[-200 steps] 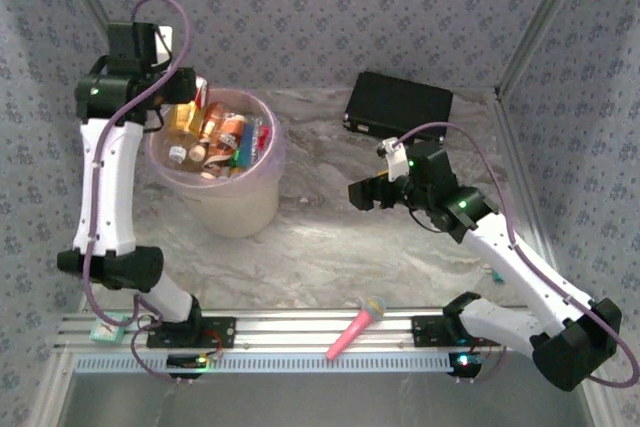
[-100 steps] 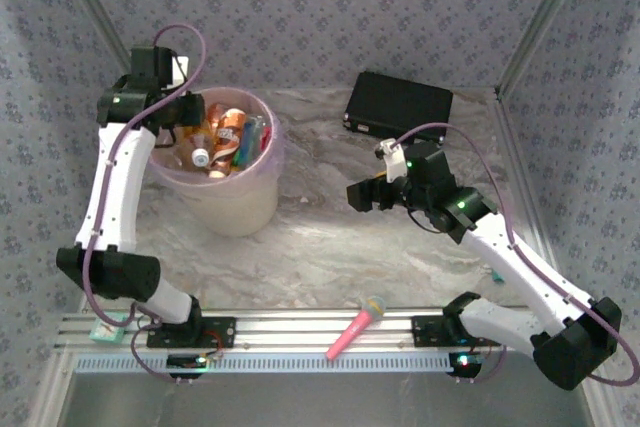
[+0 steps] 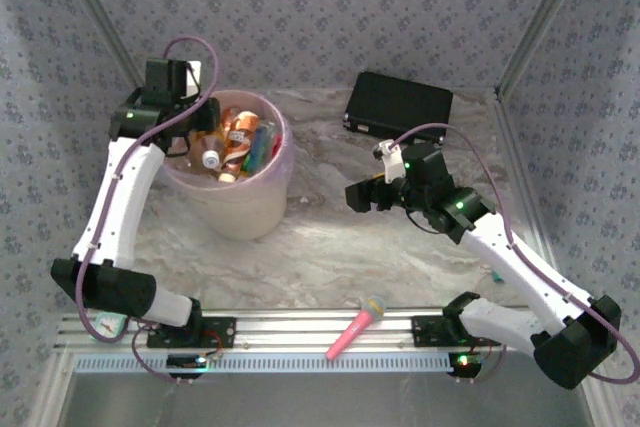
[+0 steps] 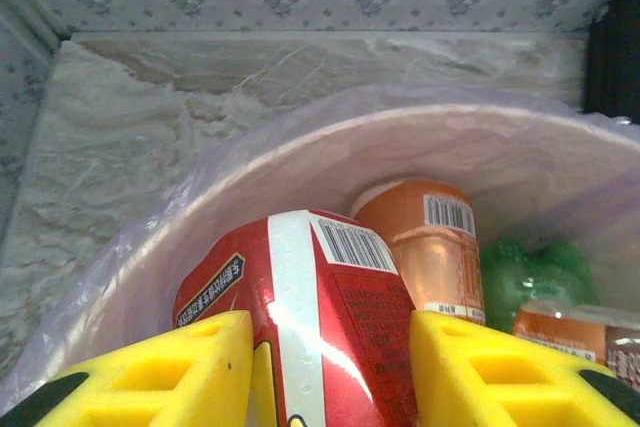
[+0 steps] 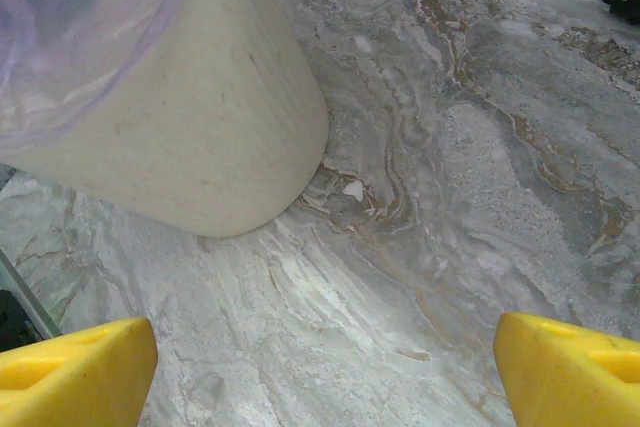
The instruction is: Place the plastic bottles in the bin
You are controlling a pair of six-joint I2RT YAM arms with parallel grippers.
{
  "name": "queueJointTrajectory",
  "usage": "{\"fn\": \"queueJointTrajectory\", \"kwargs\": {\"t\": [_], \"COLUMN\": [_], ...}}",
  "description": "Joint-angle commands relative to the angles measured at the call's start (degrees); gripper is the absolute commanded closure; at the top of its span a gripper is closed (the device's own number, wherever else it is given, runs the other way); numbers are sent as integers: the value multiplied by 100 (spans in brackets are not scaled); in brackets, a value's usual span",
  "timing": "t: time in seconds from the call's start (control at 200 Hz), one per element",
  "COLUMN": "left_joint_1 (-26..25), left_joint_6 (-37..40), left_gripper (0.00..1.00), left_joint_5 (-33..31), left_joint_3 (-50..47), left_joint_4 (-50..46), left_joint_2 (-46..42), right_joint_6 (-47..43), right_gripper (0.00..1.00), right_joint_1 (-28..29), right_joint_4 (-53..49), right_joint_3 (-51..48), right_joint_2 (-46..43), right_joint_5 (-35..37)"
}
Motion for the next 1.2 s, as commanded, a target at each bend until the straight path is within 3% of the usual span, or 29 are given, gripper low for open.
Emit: {"fn": "queueJointTrajectory", "kwargs": {"t": [0.0,0.145,0.25,0.495,0.65,0.839,1.004,1.194], "left_joint_1": [-360,-992,-1492,-2430,-2739,-2850,-2845,-2799], "left_joint_6": [-316,-562,-774,-942,-906,-725,-339,-55], "left_gripper": [55,54,54,52,51,47,32,31], "left_joint_5": [526,531,569,699,740,757,559,131], "left_joint_3": [-352,-324,-187,608,1258,1840,2320,2249], "left_joint_4": [-418,-142,159,671,764,740,386,100], "left_joint_2": [98,300,531,1510,2176,2424,2219,1728], "right_joint_6": [105,295,481,657,775,693,552,403], "right_gripper": [11,11,11,11,11,11,11,11], "right_joint_1": [23,-185,-637,-2067,-2916,-3074,-3078,-3072], "right_joint_4": [-33,-199,-417,-951,-1253,-1424,-1512,-1625], "right_joint_3": [99,99,72,80,54,63,181,322], "right_joint_2": [-116,-286,-500,-912,-965,-982,-932,-828], "right_joint_5": [220,547,485,-720,-1433,-1432,-1200,-1063]}}
